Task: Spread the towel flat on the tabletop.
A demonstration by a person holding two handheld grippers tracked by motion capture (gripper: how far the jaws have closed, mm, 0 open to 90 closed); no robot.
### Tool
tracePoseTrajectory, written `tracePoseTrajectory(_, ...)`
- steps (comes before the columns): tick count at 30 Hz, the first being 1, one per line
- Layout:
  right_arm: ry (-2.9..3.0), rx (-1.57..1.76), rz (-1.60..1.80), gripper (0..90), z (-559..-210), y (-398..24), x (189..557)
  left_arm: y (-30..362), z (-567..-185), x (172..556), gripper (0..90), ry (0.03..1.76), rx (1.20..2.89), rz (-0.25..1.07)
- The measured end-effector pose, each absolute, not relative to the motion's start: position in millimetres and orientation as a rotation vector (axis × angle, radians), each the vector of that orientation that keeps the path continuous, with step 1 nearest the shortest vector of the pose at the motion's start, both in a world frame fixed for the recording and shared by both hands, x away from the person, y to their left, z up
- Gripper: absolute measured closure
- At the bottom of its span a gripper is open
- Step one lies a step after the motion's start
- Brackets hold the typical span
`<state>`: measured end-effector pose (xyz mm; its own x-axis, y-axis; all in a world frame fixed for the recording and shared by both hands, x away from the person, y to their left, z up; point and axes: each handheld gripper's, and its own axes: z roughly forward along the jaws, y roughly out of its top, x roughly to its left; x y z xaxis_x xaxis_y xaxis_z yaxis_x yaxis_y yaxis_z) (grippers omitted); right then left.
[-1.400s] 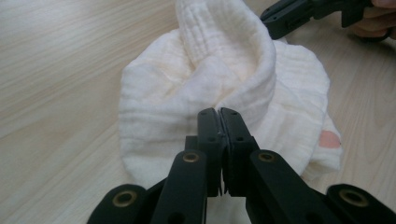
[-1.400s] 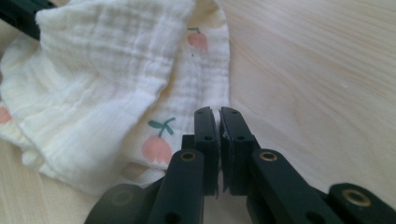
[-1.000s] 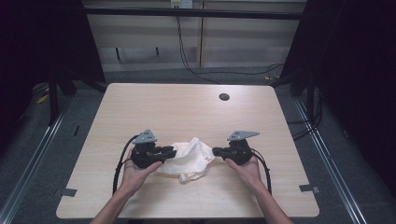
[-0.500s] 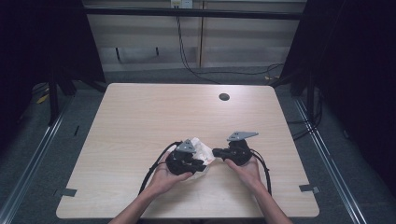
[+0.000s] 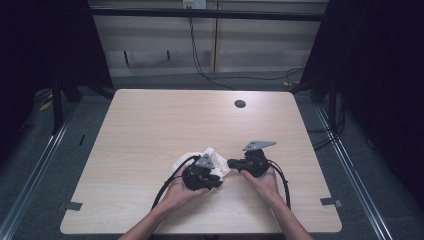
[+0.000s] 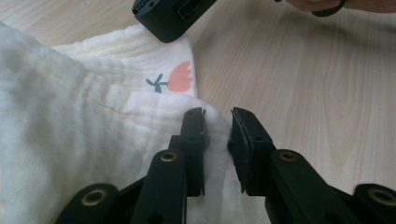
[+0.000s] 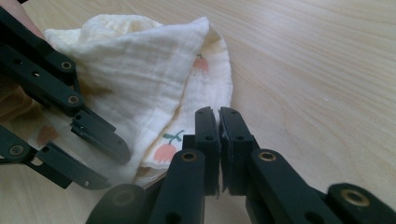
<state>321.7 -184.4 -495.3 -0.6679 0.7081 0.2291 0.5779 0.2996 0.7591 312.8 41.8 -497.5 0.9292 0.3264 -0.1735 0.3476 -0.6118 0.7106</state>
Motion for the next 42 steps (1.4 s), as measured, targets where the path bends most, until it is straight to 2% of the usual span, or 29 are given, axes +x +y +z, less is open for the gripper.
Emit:
tracePoseTrajectory(4, 2.407, 1.22, 1.303, 86.3, -497, -185, 322, 38, -499, 308, 67.2, 0.464, 2.273, 0.009)
tracePoseTrajectory(7, 2.408, 1.226, 1.304, 86.3, -496, -184, 322, 37, -499, 307, 69.1, 0.47, 2.279, 0.038)
tracePoseTrajectory(10, 2.41, 1.216, 1.304, 86.3, -496, -184, 321, 38, -499, 308, 78.2, 0.463, 2.283, 0.052)
tracePoseTrajectory(11, 2.41, 1.216, 1.303, 86.3, -496, -184, 321, 41, -499, 312, 81.3, 0.49, 2.259, -0.006)
tracePoseTrajectory(14, 2.407, 1.222, 1.304, 86.3, -496, -185, 322, 45, -499, 315, 84.2, 0.507, 2.231, -0.049)
tracePoseTrajectory(16, 2.406, 1.218, 1.311, 86.2, -496, -186, 322, 48, -497, 317, 84.4, 0.516, 2.197, -0.101)
tracePoseTrajectory(25, 2.398, 1.221, 1.316, 86.1, -495, -187, 322, 58, -484, 321, 82.9, 0.534, 2.135, -0.129)
tracePoseTrajectory(28, 2.399, 1.222, 1.315, 86.0, -495, -187, 322, 63, -479, 323, 83.1, 0.539, 2.107, -0.123)
tracePoseTrajectory(29, 2.399, 1.222, 1.316, 86.0, -495, -187, 322, 65, -477, 323, 86.5, 0.548, 2.113, -0.092)
tracePoseTrajectory(42, 2.323, 1.256, 1.425, 86.3, -478, -201, 314, 102, -453, 327, 87.3, 0.598, 1.993, -0.048)
